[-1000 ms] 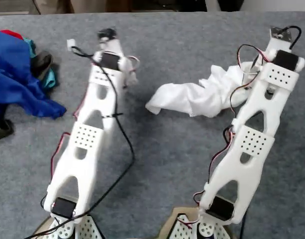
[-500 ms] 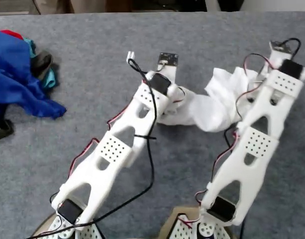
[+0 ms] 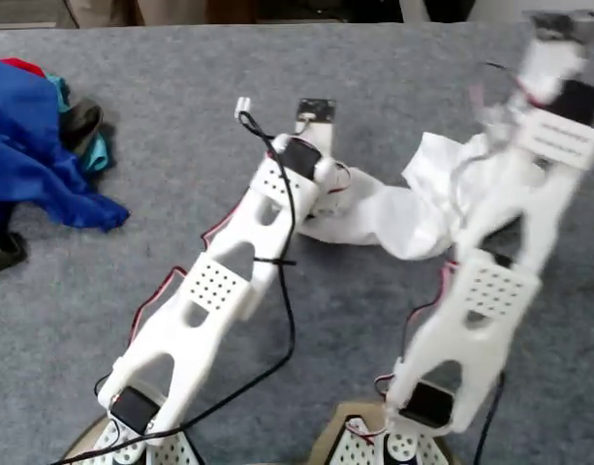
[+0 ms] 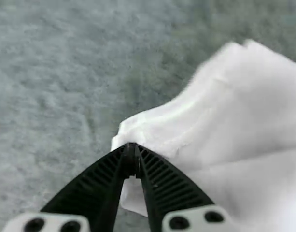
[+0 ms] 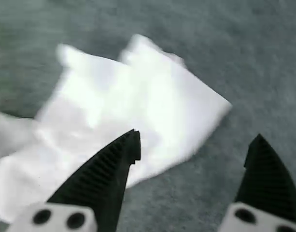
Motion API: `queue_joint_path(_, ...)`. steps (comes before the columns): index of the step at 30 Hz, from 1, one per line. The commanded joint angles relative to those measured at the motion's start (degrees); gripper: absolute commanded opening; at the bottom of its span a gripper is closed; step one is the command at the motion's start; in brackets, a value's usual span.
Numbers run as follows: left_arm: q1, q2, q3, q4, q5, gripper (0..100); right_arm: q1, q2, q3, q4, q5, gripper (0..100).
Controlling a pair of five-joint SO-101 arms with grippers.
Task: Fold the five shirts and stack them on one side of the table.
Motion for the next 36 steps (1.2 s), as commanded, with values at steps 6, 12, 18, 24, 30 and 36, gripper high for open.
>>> queue_joint_path(6, -8.00, -0.40, -1.32, -0.09, 0.00, 2, -14.73, 1.01, 4.79, -12.84, 2.90, 33.5)
queue_joint_path(12, -9.93, -0.40, -1.32, -0.53, 0.00, 2, -13.32, 11.47, 4.26, -19.34, 2.90, 33.5)
queue_joint_path(18, -13.36, -0.40, -1.32, -2.37, 0.00, 2, -10.68, 16.75, 4.18, -26.02, 2.55, 33.5)
queue_joint_path(24, -13.19, -0.40, -1.32, -2.64, 0.09, 2, -10.42, 16.92, 4.18, -26.99, 2.81, 33.5)
queue_joint_path(30, -13.19, -0.40, -1.32, -2.73, 0.09, 2, -9.89, 18.33, 5.49, -24.79, 2.46, 28.4)
queue_joint_path(36, -13.10, -0.40, -1.32, -2.73, 0.09, 2, -8.66, 18.77, 5.49, -24.88, 2.46, 17.0)
